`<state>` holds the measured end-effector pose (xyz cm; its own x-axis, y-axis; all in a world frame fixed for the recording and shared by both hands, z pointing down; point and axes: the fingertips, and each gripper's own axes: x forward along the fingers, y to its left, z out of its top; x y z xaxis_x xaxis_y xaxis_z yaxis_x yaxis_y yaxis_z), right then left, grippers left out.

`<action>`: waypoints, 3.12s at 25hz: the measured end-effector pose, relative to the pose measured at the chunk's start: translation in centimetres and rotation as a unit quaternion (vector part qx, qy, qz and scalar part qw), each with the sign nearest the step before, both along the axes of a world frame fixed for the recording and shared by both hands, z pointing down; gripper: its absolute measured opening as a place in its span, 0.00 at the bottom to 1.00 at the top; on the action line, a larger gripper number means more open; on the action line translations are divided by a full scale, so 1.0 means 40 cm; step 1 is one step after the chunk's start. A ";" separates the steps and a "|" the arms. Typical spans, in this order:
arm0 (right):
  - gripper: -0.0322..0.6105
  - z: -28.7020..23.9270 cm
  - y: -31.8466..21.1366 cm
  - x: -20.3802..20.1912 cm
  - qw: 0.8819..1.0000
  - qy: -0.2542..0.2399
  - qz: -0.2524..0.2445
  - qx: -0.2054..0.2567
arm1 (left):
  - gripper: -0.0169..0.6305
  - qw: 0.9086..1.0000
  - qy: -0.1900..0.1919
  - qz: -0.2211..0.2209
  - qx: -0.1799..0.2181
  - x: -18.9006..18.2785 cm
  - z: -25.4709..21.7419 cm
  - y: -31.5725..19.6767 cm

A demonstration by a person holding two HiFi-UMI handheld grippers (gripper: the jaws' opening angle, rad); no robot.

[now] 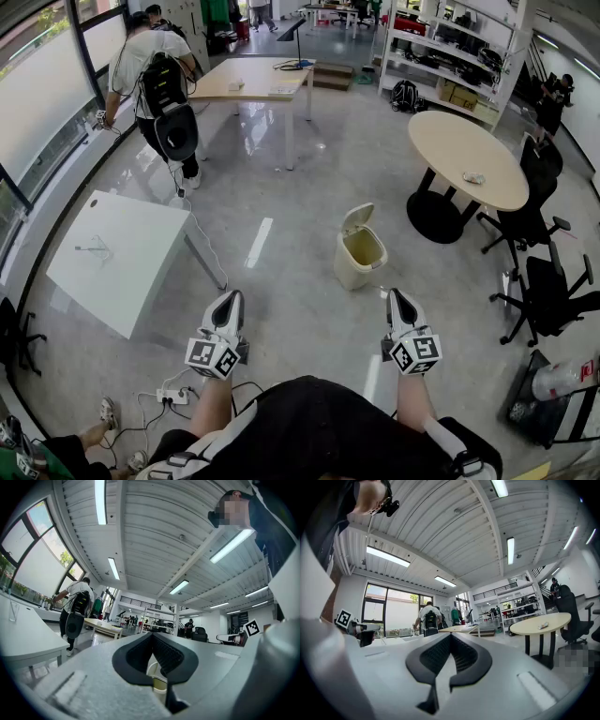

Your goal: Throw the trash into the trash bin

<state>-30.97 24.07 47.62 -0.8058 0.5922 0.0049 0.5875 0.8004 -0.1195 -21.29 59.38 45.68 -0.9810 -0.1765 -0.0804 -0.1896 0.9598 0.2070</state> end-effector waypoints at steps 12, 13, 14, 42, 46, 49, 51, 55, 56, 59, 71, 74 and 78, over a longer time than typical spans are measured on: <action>0.05 0.005 0.041 -0.001 1.000 0.009 -0.012 0.001 | 0.03 1.000 -0.002 0.014 0.004 -0.009 0.003 -0.009; 0.05 0.009 0.044 0.003 1.000 0.012 -0.014 0.000 | 0.03 1.000 -0.002 0.016 0.008 -0.007 0.006 -0.012; 0.05 0.012 0.048 0.008 1.000 0.016 -0.018 -0.002 | 0.03 1.000 -0.001 0.019 0.012 -0.003 0.009 -0.016; 0.05 -0.033 -0.282 0.390 0.973 0.013 0.231 -0.027 | 0.03 0.962 -0.008 0.273 0.013 -0.011 -0.001 -0.352; 0.05 -0.038 -0.424 0.477 0.964 0.008 0.263 -0.023 | 0.03 0.953 -0.015 0.301 0.026 0.001 -0.012 -0.499; 0.05 -0.036 -0.544 0.543 0.957 0.009 0.291 -0.010 | 0.03 0.942 -0.022 0.333 0.036 0.023 -0.023 -0.626; 0.05 -0.032 -0.617 0.585 0.951 0.011 0.310 -0.017 | 0.03 0.935 -0.020 0.351 0.039 0.040 -0.025 -0.699; 0.05 -0.032 -0.722 0.668 0.936 0.003 0.350 -0.040 | 0.03 0.924 -0.016 0.382 0.031 0.069 -0.023 -0.816; 0.05 -0.031 -0.742 0.691 0.932 0.002 0.360 -0.042 | 0.03 0.920 -0.014 0.390 0.028 0.076 -0.025 -0.846; 0.05 -0.036 -0.811 0.767 0.921 0.001 0.389 -0.036 | 0.03 0.907 -0.015 0.419 0.031 0.097 -0.031 -0.953; 0.05 -0.020 -1.092 1.196 0.844 -0.003 0.536 -0.028 | 0.03 0.832 -0.011 0.553 0.040 0.289 -0.028 -1.405; 0.05 -0.017 -1.123 1.286 0.824 -0.003 0.565 -0.029 | 0.03 0.811 -0.009 0.584 0.036 0.346 -0.031 -1.494; 0.06 0.002 -1.153 1.431 0.781 -0.001 0.623 -0.044 | 0.03 0.771 -0.011 0.636 0.030 0.429 -0.028 -1.600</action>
